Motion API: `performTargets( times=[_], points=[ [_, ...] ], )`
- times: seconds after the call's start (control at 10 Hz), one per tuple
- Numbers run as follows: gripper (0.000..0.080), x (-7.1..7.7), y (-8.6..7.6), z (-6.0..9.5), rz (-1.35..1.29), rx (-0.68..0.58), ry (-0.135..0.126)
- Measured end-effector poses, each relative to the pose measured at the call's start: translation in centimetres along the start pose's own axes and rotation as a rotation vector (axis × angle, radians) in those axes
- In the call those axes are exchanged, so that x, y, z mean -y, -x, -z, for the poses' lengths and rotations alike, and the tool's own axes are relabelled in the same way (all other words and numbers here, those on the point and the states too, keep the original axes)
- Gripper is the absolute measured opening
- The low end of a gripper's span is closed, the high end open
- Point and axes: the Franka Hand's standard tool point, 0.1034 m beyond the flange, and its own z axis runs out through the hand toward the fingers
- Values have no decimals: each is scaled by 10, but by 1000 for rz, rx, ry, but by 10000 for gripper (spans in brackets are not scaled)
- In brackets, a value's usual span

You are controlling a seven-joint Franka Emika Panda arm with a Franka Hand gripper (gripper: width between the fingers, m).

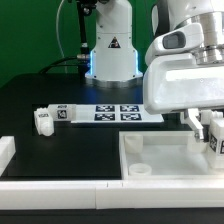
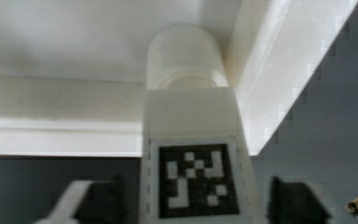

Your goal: Assemble square table

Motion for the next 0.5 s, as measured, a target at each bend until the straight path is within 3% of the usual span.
performTargets(
  times=[0.1, 0.2, 0.3, 0.5],
  points=[
    [535, -1, 1, 0, -2, 29, -2],
    [617, -5, -10, 8, -12, 93, -11],
    [617, -10, -23, 15, -21, 81, -10],
    [643, -8, -23, 10, -31, 211, -28]
  ],
)
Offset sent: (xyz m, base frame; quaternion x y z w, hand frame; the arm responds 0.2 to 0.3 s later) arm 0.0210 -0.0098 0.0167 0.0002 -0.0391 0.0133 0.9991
